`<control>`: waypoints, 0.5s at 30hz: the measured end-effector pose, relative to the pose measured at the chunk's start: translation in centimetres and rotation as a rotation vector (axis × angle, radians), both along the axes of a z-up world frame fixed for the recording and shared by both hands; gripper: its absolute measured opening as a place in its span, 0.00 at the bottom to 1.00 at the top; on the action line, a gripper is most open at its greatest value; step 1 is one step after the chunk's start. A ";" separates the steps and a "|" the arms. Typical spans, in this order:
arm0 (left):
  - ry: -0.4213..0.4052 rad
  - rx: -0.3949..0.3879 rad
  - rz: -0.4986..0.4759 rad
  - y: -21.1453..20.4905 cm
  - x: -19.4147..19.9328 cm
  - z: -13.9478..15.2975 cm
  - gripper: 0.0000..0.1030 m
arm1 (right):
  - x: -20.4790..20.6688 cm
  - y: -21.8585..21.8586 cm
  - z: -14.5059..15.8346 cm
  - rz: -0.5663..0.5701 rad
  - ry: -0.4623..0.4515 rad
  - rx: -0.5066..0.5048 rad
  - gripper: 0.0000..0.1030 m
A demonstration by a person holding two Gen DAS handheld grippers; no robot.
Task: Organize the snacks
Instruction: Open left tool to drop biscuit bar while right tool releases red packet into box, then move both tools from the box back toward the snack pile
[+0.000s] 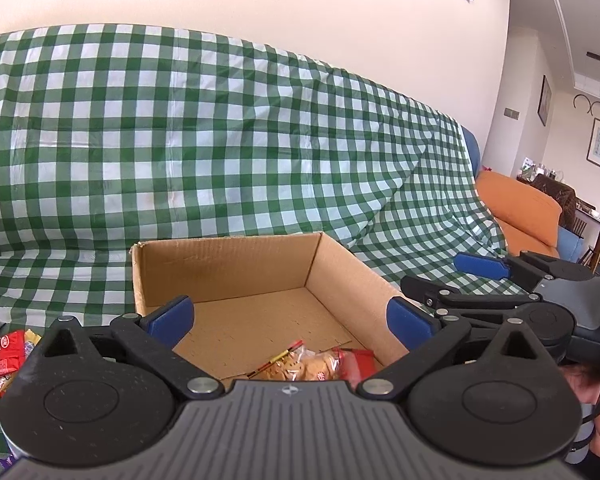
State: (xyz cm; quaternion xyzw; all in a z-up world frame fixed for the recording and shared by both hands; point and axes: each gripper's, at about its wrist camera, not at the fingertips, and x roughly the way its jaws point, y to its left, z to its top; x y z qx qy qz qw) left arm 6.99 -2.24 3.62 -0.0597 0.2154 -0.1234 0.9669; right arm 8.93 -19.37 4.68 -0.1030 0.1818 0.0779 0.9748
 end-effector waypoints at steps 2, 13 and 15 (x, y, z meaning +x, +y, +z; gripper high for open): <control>-0.009 0.001 0.013 0.2 -0.1 0.1 0.99 | 0.1 0.1 0.0 -0.002 0.001 0.001 0.69; 0.022 -0.039 0.109 5.4 -1.2 0.5 0.41 | -0.4 4.2 0.6 0.035 -0.008 0.055 0.69; 0.035 -0.061 0.131 7.2 -1.6 0.8 0.31 | -0.8 5.7 0.7 0.065 -0.016 0.065 0.66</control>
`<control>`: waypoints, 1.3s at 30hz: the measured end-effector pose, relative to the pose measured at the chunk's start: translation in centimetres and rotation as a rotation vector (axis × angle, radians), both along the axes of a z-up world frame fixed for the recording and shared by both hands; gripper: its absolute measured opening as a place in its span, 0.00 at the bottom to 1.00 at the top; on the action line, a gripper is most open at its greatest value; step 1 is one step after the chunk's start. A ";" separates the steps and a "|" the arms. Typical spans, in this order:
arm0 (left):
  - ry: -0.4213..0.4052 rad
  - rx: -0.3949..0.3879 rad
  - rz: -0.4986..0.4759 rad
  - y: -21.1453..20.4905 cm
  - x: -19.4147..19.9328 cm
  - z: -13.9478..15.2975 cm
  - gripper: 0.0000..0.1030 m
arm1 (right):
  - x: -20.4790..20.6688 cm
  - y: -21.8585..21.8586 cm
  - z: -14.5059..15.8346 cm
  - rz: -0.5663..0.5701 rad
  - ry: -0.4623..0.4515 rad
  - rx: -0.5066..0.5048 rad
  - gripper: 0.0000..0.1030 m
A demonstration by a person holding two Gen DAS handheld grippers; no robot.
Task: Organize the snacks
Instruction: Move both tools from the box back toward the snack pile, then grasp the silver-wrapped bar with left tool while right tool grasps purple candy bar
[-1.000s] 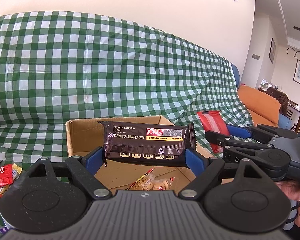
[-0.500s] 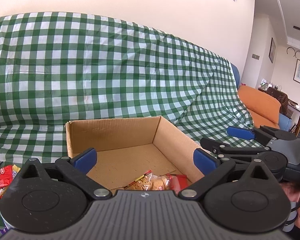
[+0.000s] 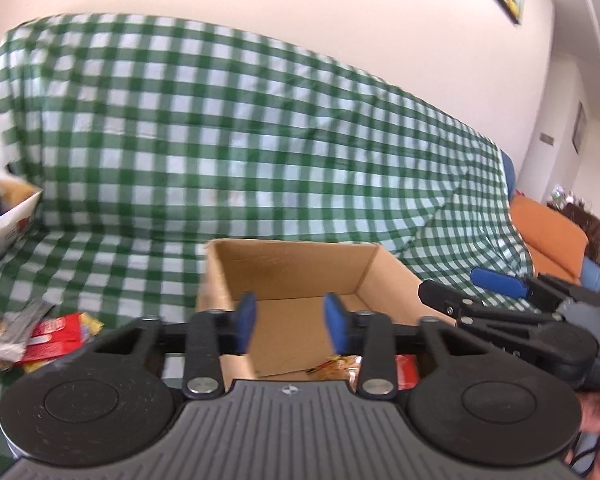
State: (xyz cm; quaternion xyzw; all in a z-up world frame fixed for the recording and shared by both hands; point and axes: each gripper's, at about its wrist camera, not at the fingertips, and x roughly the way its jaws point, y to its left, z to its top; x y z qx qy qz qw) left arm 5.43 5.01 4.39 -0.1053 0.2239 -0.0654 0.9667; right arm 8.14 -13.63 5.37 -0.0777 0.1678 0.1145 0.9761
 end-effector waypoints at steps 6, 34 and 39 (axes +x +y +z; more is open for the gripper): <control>0.039 -0.030 0.119 6.8 -1.6 0.8 0.29 | -1.1 5.3 -0.1 0.128 0.004 0.042 0.40; 0.233 -0.066 0.428 23.2 3.6 -8.3 0.31 | 3.2 21.4 -7.9 0.321 0.397 0.094 0.46; 0.239 -0.053 0.419 23.3 5.7 -9.1 0.41 | 6.2 21.6 -11.1 0.238 0.549 0.124 0.51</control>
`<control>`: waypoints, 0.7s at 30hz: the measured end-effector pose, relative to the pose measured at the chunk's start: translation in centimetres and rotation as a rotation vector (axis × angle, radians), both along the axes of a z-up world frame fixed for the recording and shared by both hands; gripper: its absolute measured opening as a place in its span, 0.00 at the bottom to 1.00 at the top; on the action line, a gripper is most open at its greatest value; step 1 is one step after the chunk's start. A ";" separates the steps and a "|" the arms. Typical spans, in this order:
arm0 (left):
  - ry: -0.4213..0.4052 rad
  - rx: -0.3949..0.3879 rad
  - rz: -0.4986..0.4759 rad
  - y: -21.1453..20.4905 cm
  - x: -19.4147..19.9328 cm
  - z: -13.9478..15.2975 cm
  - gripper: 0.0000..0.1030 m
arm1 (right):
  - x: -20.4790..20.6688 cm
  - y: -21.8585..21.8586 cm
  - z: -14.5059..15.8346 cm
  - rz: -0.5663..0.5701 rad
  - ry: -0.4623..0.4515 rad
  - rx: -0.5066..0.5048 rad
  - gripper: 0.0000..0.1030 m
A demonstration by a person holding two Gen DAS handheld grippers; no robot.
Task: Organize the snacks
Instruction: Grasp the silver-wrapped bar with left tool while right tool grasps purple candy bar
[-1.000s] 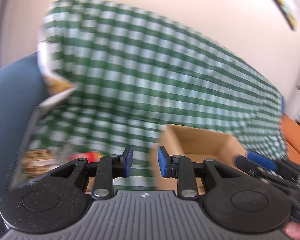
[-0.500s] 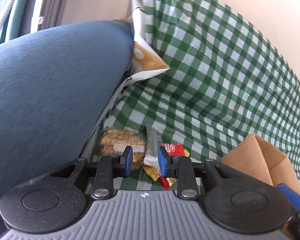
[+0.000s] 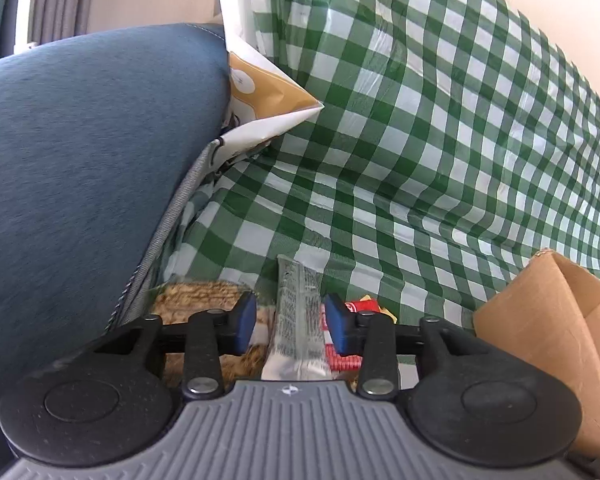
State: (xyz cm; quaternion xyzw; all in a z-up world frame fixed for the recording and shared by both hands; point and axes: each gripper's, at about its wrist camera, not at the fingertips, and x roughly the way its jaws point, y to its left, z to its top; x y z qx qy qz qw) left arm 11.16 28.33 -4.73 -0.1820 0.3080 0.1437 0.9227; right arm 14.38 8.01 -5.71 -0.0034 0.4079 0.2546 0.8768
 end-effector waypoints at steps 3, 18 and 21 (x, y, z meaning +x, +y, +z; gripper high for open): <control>0.022 0.009 -0.029 -0.4 1.5 -0.7 0.45 | 0.8 0.3 -1.5 -0.013 0.059 -0.001 0.52; 0.167 0.084 -0.055 -2.1 2.8 -2.3 0.25 | 0.7 0.0 -3.0 0.015 0.094 -0.094 0.19; 0.158 0.055 -0.039 -2.1 1.1 -1.4 0.25 | -0.2 -0.3 -2.5 0.035 0.072 -0.088 0.18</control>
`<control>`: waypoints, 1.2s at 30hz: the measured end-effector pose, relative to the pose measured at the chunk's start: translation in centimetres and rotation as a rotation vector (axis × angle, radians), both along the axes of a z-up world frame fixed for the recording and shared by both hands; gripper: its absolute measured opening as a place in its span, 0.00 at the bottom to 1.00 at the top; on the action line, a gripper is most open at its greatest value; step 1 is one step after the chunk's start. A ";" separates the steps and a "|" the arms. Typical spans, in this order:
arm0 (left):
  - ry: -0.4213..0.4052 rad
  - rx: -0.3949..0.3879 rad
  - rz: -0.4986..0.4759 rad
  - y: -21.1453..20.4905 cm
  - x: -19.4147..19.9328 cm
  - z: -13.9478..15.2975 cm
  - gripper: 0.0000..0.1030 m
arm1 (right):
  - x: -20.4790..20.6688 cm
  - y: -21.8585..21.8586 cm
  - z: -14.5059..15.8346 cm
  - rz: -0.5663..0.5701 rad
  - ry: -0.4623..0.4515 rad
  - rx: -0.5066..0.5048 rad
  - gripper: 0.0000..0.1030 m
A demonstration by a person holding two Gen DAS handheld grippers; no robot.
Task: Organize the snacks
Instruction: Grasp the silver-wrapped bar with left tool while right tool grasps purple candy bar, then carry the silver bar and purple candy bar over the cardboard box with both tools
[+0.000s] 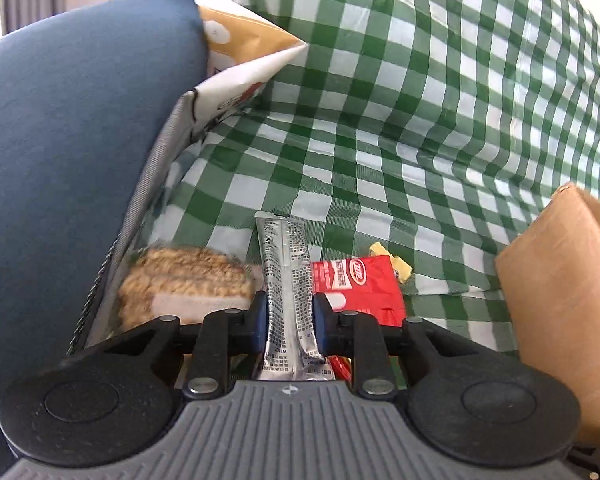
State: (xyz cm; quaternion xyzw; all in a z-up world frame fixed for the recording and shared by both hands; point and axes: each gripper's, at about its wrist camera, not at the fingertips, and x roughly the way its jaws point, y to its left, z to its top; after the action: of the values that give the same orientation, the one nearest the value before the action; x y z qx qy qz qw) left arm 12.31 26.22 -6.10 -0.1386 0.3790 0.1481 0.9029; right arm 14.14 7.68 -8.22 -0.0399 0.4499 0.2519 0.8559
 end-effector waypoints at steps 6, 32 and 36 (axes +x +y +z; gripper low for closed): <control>0.020 -0.027 -0.007 -1.6 -4.2 1.6 0.25 | -2.7 -0.2 1.6 0.077 -0.050 -0.002 0.18; 0.319 -0.132 -0.117 -5.1 -8.4 -2.0 0.40 | -9.6 -1.5 0.4 0.328 0.035 -0.141 0.25; 0.327 -0.085 -0.141 -5.8 -8.2 -2.1 0.40 | -9.5 -1.5 0.4 0.331 0.029 -0.147 0.25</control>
State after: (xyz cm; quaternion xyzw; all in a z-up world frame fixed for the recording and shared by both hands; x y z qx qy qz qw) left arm 4.16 20.38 -8.21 -0.1236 0.5355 0.0886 0.8307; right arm 4.60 6.22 -7.78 -0.1723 0.4668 0.3564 0.7908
